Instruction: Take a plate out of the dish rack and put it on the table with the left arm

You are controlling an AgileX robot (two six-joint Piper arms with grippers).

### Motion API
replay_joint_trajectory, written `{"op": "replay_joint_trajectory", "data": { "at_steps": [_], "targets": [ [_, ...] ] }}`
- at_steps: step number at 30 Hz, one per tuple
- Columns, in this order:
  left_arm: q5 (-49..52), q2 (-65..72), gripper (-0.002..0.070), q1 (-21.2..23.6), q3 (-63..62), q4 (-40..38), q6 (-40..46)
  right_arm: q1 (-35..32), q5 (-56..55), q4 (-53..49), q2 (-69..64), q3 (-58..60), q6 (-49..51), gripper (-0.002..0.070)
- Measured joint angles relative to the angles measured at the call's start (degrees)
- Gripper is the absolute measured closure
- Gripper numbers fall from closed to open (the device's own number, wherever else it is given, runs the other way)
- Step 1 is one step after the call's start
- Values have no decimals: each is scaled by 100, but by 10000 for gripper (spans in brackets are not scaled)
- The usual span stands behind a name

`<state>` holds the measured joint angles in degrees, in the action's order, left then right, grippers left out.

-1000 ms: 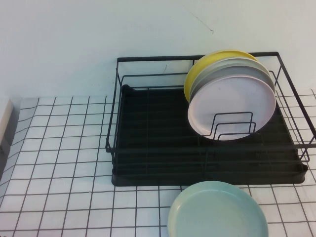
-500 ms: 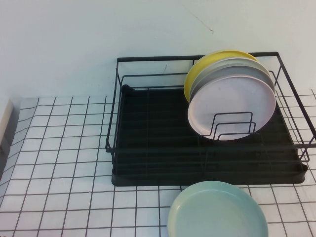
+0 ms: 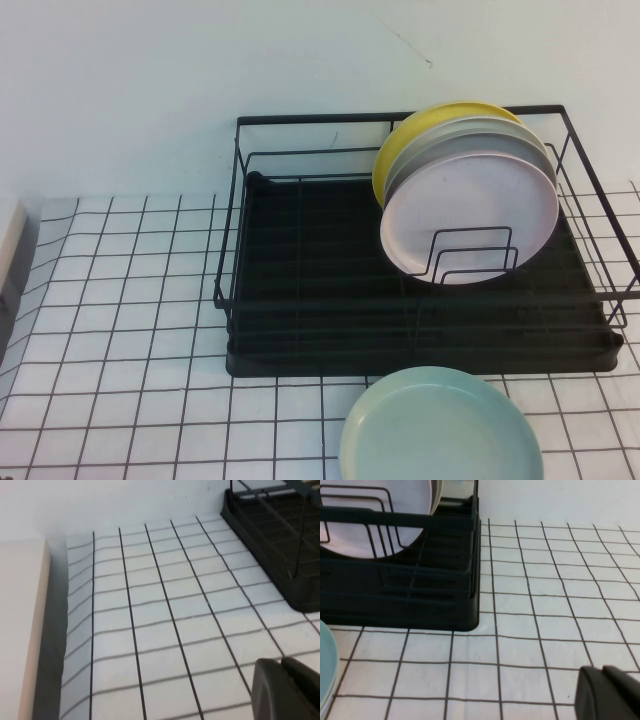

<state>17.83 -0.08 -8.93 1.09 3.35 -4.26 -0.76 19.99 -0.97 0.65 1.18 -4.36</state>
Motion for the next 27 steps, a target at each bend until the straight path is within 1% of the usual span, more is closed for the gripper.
{"op": "replay_joint_trajectory", "data": {
  "at_steps": [3,6,13,17,20,24,27],
  "targets": [
    [-348,0,678,0,23,22,0,0,0,0,0,0,0,678],
    [-1042,0,678,0,20,128,0,0,0,0,0,0,0,678],
    [-3460,0,678,0,20,781,66,0,0,0,0,0,0,678],
    [-4805,0,678,0,20,929,75,0,0,0,0,0,0,678],
    [-5591,0,678,0,20,976,63,0,0,0,0,0,0,678],
    [-6144,0,678,0,20,1067,-294,0,0,0,0,0,0,678],
    [-6164,-4,678,0,20,841,-469,0,0,0,0,0,0,678]
  ]
}}
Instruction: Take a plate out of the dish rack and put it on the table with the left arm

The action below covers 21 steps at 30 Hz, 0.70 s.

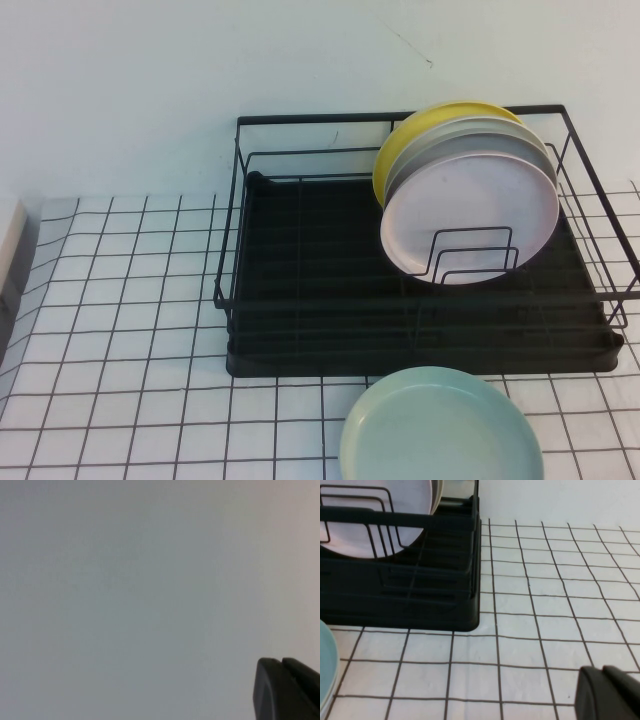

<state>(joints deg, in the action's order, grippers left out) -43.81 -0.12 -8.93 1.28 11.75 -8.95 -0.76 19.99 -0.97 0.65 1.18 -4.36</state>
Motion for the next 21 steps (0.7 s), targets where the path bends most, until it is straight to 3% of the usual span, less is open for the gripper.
{"op": "replay_joint_trajectory", "data": {
  "at_steps": [2,9,14,17,21],
  "targets": [
    [405,0,678,0,-11,-433,-175,0,0,0,0,0,0,678],
    [4298,263,678,5,-1411,-933,-553,0,0,0,0,0,0,678],
    [6279,1498,678,5,-2874,-1414,-584,0,0,0,0,0,0,678],
    [7153,2486,678,5,-3733,-1914,414,0,0,0,0,0,0,678],
    [7529,3582,678,5,-4534,-2872,2035,0,0,0,0,0,0,678]
  ]
}}
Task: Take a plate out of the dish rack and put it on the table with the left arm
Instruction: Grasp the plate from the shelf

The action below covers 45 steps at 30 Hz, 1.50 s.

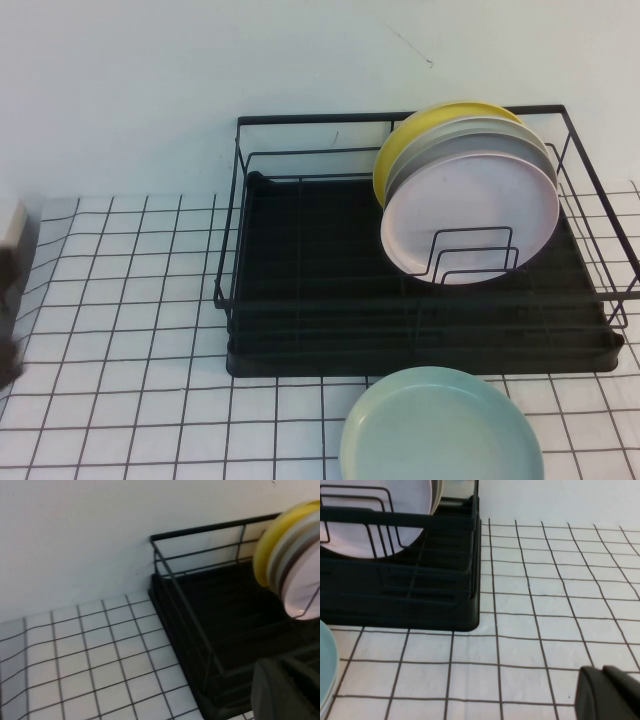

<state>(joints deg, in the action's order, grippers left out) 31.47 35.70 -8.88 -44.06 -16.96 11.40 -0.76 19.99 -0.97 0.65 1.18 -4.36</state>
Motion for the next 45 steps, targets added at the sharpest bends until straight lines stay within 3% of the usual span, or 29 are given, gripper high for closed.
{"op": "replay_joint_trajectory", "data": {
  "at_steps": [11,16,20,24,26,31,34,45],
  "targets": [
    [-313,2303,678,-71,-947,-3527,3722,0,0,0,0,0,0,678],
    [-521,3216,678,-700,-1342,-4597,5281,0,0,0,0,0,0,678],
    [-827,3985,678,-1432,-1722,-4824,6404,0,0,0,0,0,0,678],
    [-957,4739,656,-1872,-2149,-4877,7152,0,0,0,0,0,0,678],
    [-1023,5098,599,-2055,-2363,-4887,7326,0,0,0,0,0,0,678],
    [-1097,5790,374,-2234,-2893,-4887,7526,0,0,0,0,0,0,678],
    [-1180,6260,312,-2234,-3213,-4900,7656,0,0,0,0,0,0,678],
    [-1518,7496,332,-2283,-4134,-4912,8234,0,0,0,0,0,0,678]
  ]
}}
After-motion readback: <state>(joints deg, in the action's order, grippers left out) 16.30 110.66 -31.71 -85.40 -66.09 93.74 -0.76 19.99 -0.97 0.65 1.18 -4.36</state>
